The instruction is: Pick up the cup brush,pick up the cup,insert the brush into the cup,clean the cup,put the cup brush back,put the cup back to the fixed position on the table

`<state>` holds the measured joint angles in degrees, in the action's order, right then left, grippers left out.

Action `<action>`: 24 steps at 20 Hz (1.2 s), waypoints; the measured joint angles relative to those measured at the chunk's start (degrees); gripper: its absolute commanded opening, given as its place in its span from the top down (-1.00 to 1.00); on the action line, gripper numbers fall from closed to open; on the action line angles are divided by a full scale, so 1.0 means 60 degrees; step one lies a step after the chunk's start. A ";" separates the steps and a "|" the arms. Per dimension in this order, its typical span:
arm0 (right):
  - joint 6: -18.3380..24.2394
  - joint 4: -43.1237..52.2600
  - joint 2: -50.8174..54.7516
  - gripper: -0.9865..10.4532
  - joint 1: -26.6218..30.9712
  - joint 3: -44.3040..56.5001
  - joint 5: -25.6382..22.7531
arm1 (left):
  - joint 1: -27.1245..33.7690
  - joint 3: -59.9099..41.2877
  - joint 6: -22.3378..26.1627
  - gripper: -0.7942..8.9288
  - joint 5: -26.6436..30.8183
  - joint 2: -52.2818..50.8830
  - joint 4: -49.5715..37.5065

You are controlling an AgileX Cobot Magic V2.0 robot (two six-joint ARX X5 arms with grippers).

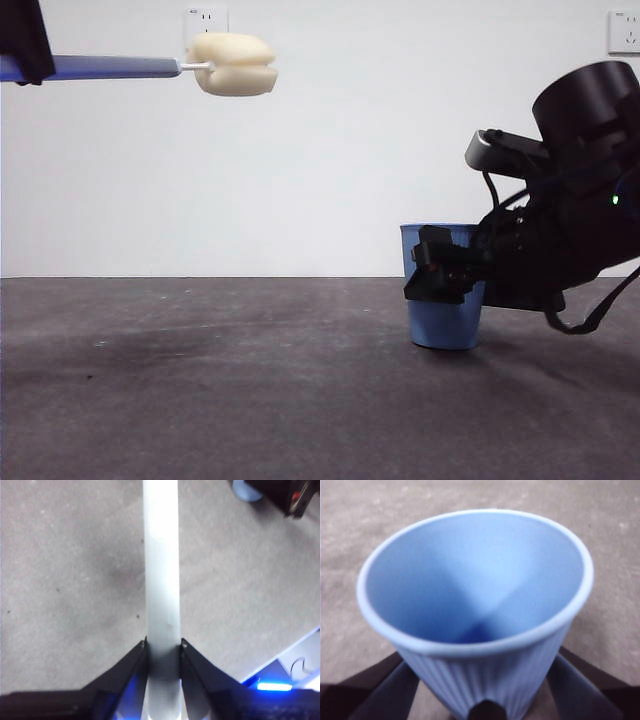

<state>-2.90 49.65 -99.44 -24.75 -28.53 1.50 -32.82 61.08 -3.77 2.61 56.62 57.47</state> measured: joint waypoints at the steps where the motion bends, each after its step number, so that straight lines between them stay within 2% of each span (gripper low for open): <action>1: 0.0095 -0.0481 0.0339 0.85 -0.0015 0.0000 0.0000 | 0.0000 0.0000 0.0127 0.85 -0.0004 0.0018 0.0098; 5: 0.0929 -0.3104 0.2353 0.85 -0.0226 -0.0069 -0.0087 | 0.0000 0.0000 0.0969 0.85 0.0000 0.0470 0.0255; 7: 0.1497 -0.5009 0.3257 0.85 -0.0419 -0.0375 -0.0517 | 0.0000 0.0000 0.1373 0.85 -0.0004 0.0750 0.0248; 11: 0.3027 -0.8932 0.3920 0.85 -0.0984 -0.1555 -0.2080 | -0.0004 0.0000 0.2342 0.85 -0.0076 0.1384 0.0255; 13: 0.3905 -1.0433 0.3920 0.85 -0.1239 -0.2120 -0.2787 | -0.0004 0.0000 0.2900 0.85 -0.0459 0.1592 0.0313; 17: 0.6062 -1.1653 0.3920 0.85 -0.1840 -0.2750 -0.4291 | -0.0310 0.0000 0.3570 0.85 -0.0729 0.1905 0.0404; 19: 0.6987 -1.1763 0.3920 0.85 -0.2051 -0.2816 -0.4758 | -0.0586 0.0000 0.3705 0.85 -0.0794 0.1974 0.0419; 24: 0.8349 -1.1916 0.3920 0.85 -0.2543 -0.2816 -0.5209 | -0.1206 0.0000 0.3803 0.85 -0.0896 0.2342 0.0426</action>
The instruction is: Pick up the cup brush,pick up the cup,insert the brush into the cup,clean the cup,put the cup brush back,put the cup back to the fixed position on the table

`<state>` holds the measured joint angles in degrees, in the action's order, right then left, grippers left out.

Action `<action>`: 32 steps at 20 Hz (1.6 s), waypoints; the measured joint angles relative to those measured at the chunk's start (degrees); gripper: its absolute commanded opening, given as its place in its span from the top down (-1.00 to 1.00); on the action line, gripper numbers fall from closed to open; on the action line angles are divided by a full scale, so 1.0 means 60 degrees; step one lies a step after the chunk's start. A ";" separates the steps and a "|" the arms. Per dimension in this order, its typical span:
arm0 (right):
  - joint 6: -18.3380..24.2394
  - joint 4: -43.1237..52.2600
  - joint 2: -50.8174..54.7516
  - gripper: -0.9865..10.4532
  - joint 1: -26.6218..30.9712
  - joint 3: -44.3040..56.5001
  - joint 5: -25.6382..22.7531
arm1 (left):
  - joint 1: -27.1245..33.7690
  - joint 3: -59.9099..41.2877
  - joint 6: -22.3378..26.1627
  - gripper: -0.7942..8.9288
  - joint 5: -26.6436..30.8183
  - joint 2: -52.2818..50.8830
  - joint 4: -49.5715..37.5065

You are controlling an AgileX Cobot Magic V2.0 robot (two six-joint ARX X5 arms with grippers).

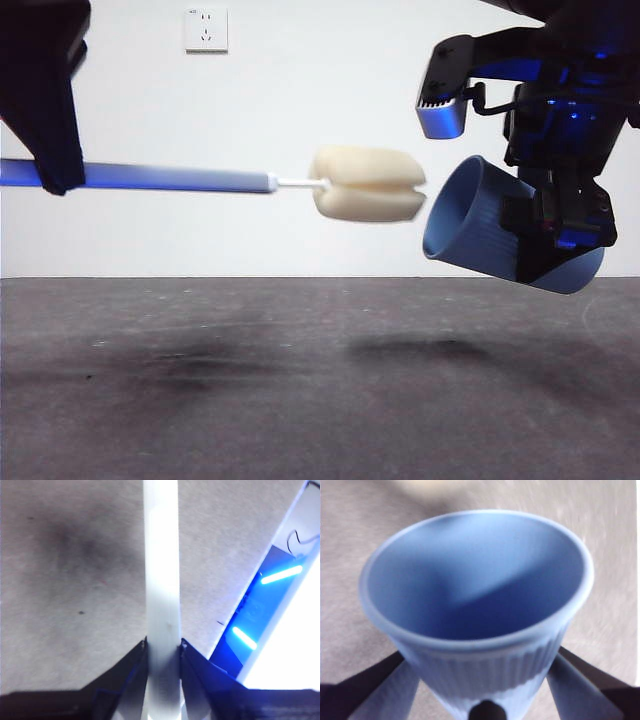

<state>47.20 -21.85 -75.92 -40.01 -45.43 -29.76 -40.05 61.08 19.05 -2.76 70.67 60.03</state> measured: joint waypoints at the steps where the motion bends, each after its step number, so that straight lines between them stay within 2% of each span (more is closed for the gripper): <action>1: 0.0193 0.0000 0.0000 0.85 -0.0098 0.0000 -0.0080 | -0.0131 0.0000 0.0004 0.85 0.0000 0.0138 0.0000; 6: 0.1035 -0.0066 0.0000 0.85 -0.0423 0.0000 -0.0452 | -0.0484 0.0000 0.0000 0.85 -0.0007 0.0430 -0.0364; 9: 0.1687 -0.0175 0.0000 0.85 -0.0907 0.0000 -0.0594 | -0.0627 0.0000 -0.0004 0.85 -0.0073 0.0561 -0.0583; 12: 0.1963 -0.0164 0.0000 0.85 -0.1446 0.0000 -0.0765 | -0.0867 0.0000 -0.0004 0.85 -0.0080 0.0925 -0.0776; 18: 0.2073 -0.0379 -0.0022 0.85 -0.2208 0.0000 -0.0903 | -0.1472 0.0000 -0.0710 0.85 -0.0419 0.1690 -0.1953; 21: 0.2076 -0.0503 -0.0022 0.85 -0.2233 0.0000 -0.1024 | -0.1581 0.0000 -0.0973 0.85 -0.0401 0.1683 -0.1920; 25: 0.2029 -0.0608 -0.0022 0.85 -0.2171 0.0000 -0.1322 | -0.1585 0.0000 -0.1009 0.85 0.0157 0.1643 -0.1075; 32: 0.1847 -0.0776 -0.0025 0.85 -0.1829 0.0000 -0.1377 | -0.1588 0.0000 -0.1045 0.85 0.0295 0.0616 0.0204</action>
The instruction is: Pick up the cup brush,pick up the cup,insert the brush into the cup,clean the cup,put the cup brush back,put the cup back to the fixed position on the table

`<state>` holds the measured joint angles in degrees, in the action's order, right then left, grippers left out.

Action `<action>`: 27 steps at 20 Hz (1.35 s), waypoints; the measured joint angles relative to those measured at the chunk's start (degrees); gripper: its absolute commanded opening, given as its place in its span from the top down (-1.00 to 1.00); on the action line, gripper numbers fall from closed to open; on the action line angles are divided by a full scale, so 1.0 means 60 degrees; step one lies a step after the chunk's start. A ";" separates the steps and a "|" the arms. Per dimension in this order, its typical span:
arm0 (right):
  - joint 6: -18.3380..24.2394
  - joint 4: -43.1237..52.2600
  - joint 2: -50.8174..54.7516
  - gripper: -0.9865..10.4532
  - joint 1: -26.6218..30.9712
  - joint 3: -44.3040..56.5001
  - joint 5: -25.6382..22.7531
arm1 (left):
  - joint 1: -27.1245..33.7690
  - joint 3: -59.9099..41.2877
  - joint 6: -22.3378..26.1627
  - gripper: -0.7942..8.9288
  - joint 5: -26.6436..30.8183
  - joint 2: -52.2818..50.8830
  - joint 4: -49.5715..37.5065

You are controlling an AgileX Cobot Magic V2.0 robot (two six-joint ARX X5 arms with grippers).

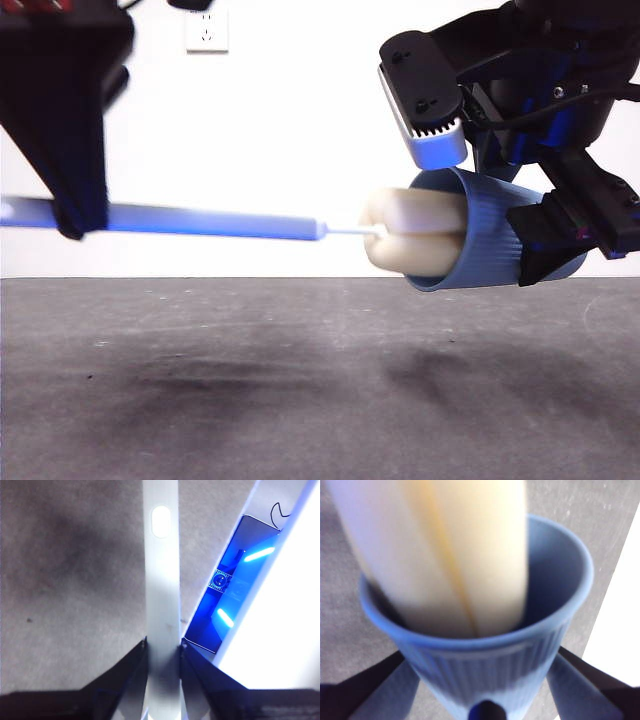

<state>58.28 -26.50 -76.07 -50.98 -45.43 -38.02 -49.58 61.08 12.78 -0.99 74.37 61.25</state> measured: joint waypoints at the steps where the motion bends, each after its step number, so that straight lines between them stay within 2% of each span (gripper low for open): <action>1: 0.0000 0.0025 0.0000 0.85 0.0000 0.0000 0.0051 | 0.0004 0.0004 0.0000 0.85 0.0000 -0.0047 0.0073; 4: -0.0004 0.0069 -0.0004 0.85 0.0000 0.0000 0.0080 | 0.0000 0.0004 -0.0011 0.85 -0.0055 -0.0047 0.0015; 8: -0.0004 0.0084 -0.0004 0.85 -0.0044 0.0000 0.0080 | -0.0073 0.0004 -0.0131 0.85 -0.0328 0.0204 -0.0892; 11: 0.0000 0.0229 -0.0004 0.85 -0.0375 0.0000 0.0084 | -0.0073 0.0004 -0.0244 0.85 -0.0696 0.0641 -0.1483; 16: -0.0018 0.0255 -0.0007 0.85 -0.0718 0.0000 0.0077 | -0.0076 0.0000 -0.0572 0.85 -0.0772 0.1086 -0.2204; 22: -0.0266 0.0255 -0.0007 0.85 -0.0667 0.0000 -0.0153 | -0.0076 0.0000 -0.0769 0.85 -0.0765 0.1082 -0.1778; 27: -0.0940 0.0007 -0.0007 0.85 0.0109 0.0000 -0.0200 | -0.0076 0.0000 -0.0965 0.85 0.0120 0.0470 -0.0965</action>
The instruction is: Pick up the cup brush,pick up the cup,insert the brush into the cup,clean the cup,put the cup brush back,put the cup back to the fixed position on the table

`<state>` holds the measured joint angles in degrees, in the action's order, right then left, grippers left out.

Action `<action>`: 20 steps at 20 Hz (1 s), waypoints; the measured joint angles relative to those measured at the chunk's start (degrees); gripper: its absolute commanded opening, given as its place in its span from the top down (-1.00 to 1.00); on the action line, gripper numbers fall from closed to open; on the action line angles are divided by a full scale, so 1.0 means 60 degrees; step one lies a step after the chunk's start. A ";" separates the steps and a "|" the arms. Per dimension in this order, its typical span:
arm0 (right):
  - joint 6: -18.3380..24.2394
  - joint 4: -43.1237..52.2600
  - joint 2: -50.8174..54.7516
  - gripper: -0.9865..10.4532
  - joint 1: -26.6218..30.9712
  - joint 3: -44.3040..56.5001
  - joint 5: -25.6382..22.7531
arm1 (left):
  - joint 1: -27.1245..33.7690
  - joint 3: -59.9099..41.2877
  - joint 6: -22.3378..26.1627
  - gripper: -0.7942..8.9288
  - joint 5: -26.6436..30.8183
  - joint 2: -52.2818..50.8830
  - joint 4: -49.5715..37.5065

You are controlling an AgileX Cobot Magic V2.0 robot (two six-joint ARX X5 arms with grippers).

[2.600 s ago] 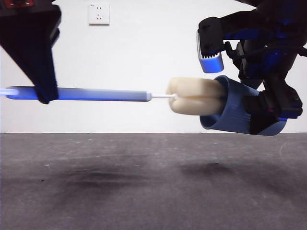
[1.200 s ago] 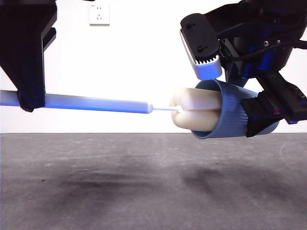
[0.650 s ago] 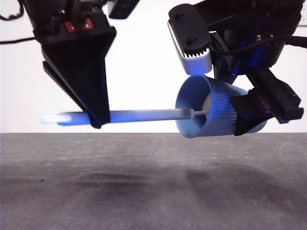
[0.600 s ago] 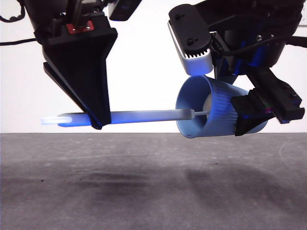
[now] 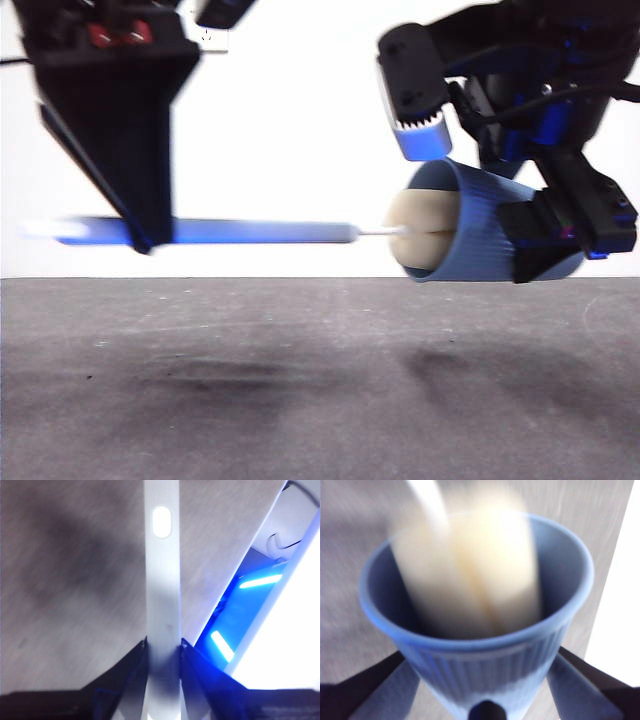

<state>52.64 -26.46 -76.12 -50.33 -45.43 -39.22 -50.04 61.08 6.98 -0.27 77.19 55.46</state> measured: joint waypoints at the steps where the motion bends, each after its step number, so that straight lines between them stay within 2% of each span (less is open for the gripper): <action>1: -0.0200 -0.0004 0.0000 0.85 0.0229 0.0000 0.0000 | 0.0000 0.0000 -0.0029 0.85 0.0310 -0.0208 0.0270; 3: -0.0645 0.0047 0.0000 0.85 0.0637 0.0000 0.0004 | 0.0055 0.0000 -0.0040 0.85 0.0769 -0.0557 0.0761; 6: -0.1421 0.0055 0.0000 0.85 0.1239 0.0000 0.0007 | 0.0299 0.0000 -0.0204 0.85 0.0852 -0.1035 0.1093; 10: -0.2841 0.0357 0.0423 0.85 0.1909 -0.0004 0.0299 | 0.0790 0.0000 -0.0889 0.85 0.1020 -0.1548 0.0987; 12: -0.3945 0.0342 0.0962 0.85 0.2215 -0.0142 0.0994 | 0.1253 0.0000 -0.1512 0.85 0.1020 -0.1603 0.0466; 14: -0.5340 0.0346 0.1577 0.85 0.2473 -0.0408 0.1858 | 0.1854 0.0000 -0.2277 0.85 0.1020 -0.1555 -0.0317; 16: -0.6645 0.0379 0.2266 0.85 0.2652 -0.0648 0.2947 | 0.2255 0.0000 -0.2947 0.85 0.1027 -0.1377 -0.1235; 20: -0.8477 0.0973 0.3490 0.85 0.2721 -0.0739 0.4798 | 0.2885 0.0000 -0.3796 0.85 0.1031 -0.0466 -0.2437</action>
<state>1.78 -20.62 -55.18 -34.00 -49.87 -10.44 -32.73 61.08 -15.79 5.91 74.39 40.84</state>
